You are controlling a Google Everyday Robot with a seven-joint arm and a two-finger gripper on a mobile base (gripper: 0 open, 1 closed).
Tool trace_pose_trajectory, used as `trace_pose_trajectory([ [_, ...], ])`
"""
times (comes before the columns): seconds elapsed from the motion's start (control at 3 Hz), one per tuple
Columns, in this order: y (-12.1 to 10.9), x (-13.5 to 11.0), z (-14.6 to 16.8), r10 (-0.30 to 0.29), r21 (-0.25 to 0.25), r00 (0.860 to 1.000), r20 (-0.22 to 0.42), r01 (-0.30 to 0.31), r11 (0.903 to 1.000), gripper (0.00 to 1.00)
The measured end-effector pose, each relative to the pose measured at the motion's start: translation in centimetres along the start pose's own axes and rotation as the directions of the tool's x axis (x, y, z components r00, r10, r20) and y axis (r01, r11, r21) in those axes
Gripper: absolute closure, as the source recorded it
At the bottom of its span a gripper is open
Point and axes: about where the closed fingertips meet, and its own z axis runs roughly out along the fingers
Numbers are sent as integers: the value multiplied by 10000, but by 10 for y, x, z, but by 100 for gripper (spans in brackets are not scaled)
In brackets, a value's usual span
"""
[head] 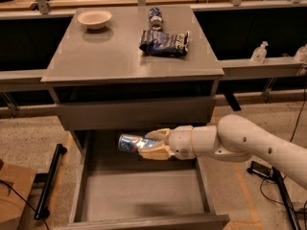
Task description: Place redbull can into middle drawer
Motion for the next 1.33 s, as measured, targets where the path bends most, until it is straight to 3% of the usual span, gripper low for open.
trace_pose_trajectory([
  [0.33,-2,10,12,142,-264,9999,-14,-142,9996,100],
  [0.67,-6,50,43,716,-731,9972,235,-697,9949,100],
  [1.0,-4,108,80,1438,-1123,9881,546,-1370,9842,100],
  [1.33,-7,177,127,1764,-1303,9828,542,-1682,9771,100],
])
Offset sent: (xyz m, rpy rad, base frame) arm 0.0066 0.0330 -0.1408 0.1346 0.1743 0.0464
